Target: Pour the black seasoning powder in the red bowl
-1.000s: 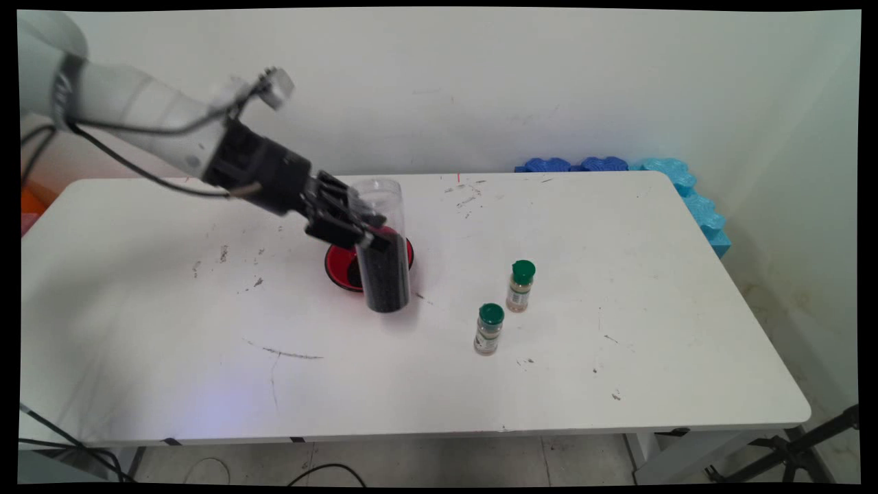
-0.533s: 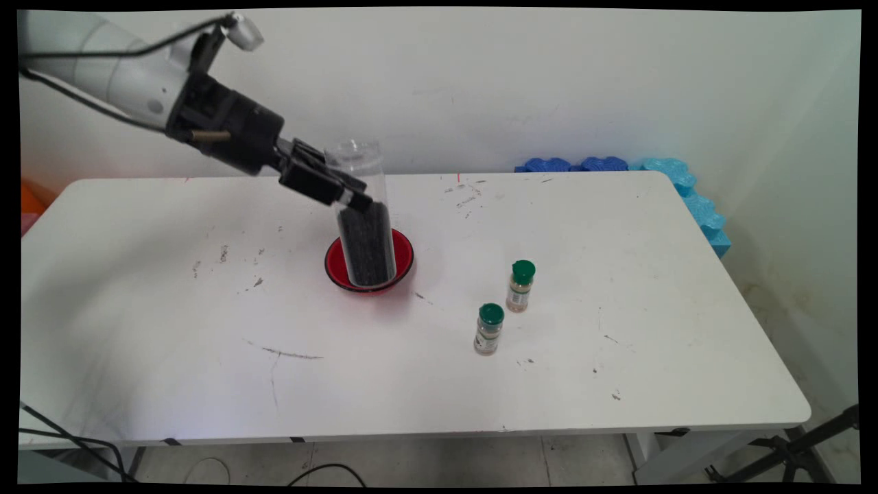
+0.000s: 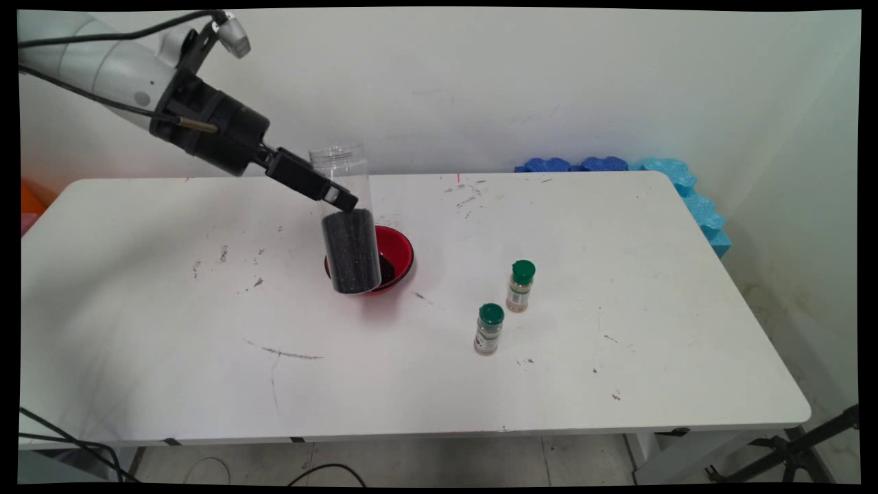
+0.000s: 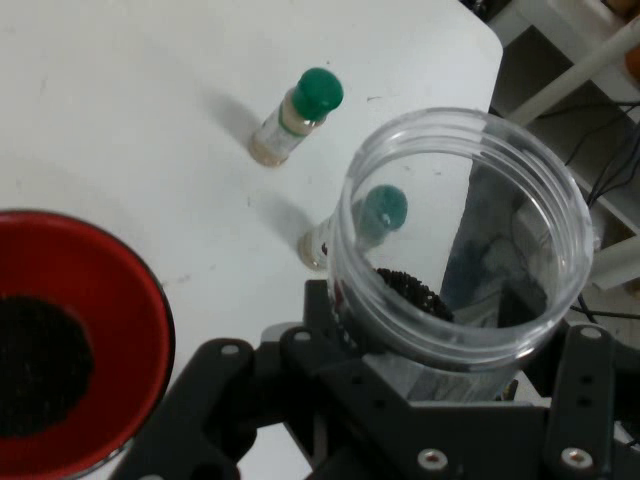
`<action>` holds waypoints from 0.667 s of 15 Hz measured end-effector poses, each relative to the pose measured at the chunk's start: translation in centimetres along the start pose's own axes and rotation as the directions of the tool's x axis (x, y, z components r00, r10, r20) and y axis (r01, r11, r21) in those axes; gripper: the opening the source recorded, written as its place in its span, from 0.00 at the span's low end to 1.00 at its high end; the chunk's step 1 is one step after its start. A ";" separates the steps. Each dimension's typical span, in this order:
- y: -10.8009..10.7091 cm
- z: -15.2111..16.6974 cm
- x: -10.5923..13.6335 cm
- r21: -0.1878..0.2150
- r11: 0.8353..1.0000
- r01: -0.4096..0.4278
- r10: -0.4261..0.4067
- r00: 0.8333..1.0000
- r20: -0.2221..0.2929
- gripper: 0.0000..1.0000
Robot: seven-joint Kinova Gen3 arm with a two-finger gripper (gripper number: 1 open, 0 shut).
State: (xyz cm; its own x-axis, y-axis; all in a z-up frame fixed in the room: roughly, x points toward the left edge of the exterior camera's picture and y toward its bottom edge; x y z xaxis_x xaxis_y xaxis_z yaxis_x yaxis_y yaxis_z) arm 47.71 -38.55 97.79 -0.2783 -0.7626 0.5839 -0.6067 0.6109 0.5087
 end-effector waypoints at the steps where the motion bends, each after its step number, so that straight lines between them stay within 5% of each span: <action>1: -0.3 0.1 -0.2 0.003 1.000 0.022 -0.022 1.000 0.003 0.00; 10: -3.2 3.1 -2.0 0.030 0.966 0.258 -0.258 0.966 0.020 0.00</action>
State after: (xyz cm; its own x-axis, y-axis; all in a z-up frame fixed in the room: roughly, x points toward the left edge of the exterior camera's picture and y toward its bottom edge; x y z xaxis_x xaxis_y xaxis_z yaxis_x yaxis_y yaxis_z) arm 47.91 -39.61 93.02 -0.1271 -0.8987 0.4197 -0.6799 0.3871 0.6229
